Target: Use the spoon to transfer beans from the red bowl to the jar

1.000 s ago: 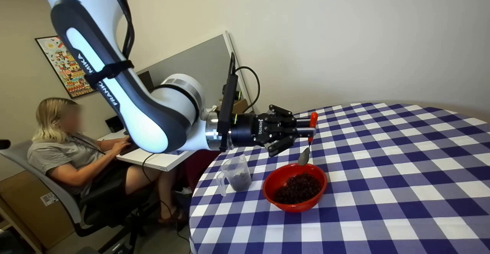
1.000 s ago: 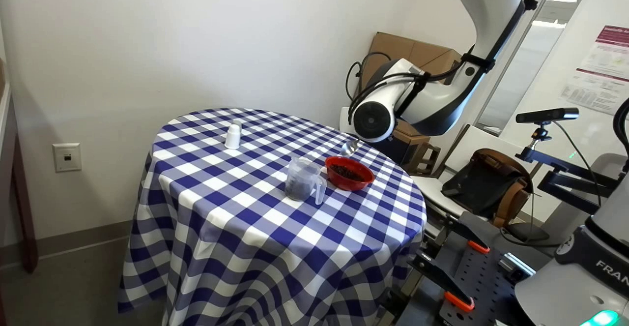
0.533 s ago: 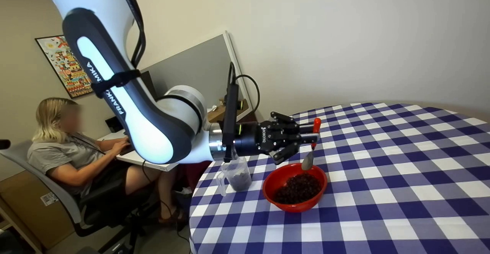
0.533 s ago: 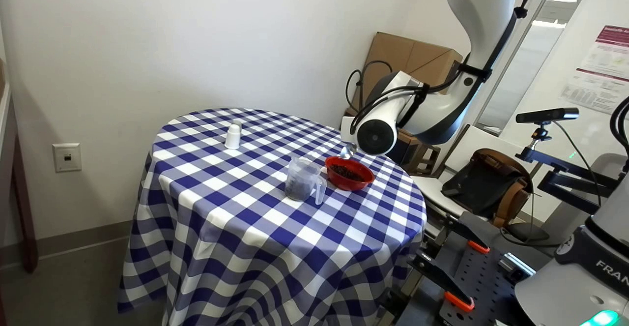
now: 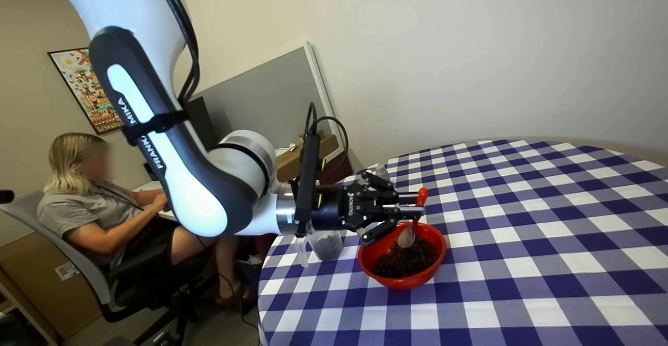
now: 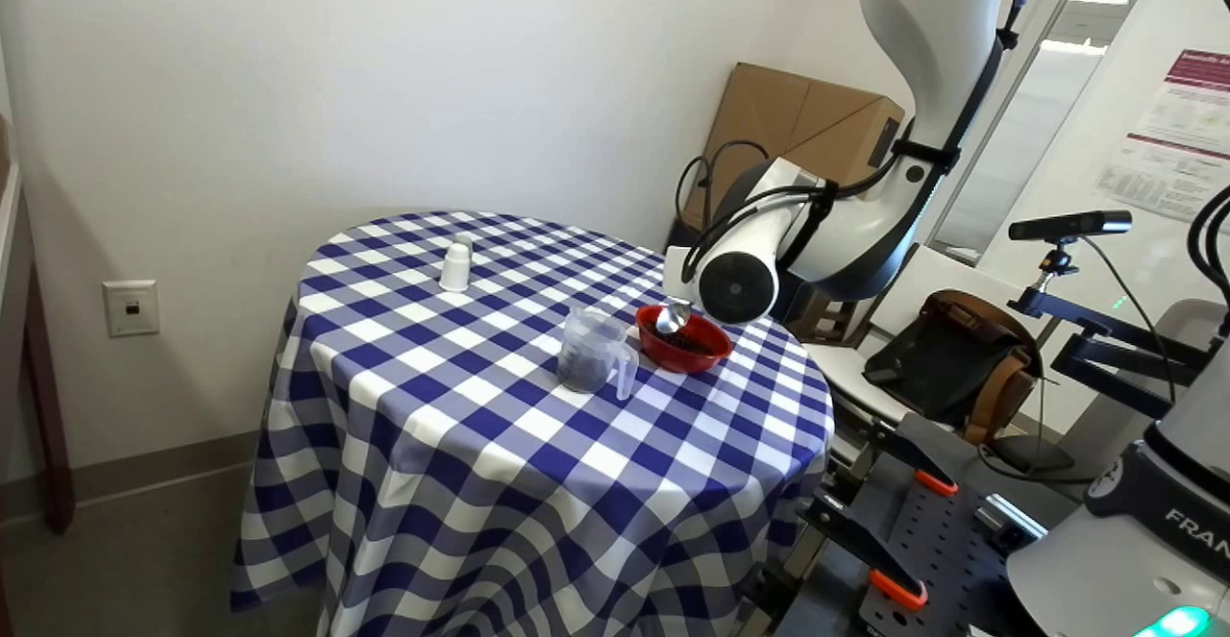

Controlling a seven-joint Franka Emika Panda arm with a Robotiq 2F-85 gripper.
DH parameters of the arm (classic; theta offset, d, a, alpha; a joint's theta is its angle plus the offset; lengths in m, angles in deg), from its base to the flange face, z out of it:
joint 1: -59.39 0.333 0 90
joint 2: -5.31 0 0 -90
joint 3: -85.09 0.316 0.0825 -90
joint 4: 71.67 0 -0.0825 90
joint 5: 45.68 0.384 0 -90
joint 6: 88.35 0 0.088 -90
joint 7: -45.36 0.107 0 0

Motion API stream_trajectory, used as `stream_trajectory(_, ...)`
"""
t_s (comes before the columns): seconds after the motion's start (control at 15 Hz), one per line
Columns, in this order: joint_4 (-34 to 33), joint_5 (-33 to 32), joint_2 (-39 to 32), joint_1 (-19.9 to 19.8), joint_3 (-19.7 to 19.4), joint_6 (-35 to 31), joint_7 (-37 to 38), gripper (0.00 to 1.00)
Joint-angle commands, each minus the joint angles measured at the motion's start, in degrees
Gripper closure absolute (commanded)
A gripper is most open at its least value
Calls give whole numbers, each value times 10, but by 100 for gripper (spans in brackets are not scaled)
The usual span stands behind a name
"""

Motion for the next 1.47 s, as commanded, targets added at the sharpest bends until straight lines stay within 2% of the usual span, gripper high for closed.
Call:
stream_trajectory(0.0,12,11,6,-10,16,-14,22,94)
stream_trajectory(0.27,19,32,7,-11,19,-17,24,94)
stream_trajectory(0.6,19,90,15,-11,20,-18,14,94)
stream_trajectory(1.0,-3,260,26,-26,25,-64,-31,94)
stream_trajectory(1.4,-10,361,39,-22,16,-90,-59,94)
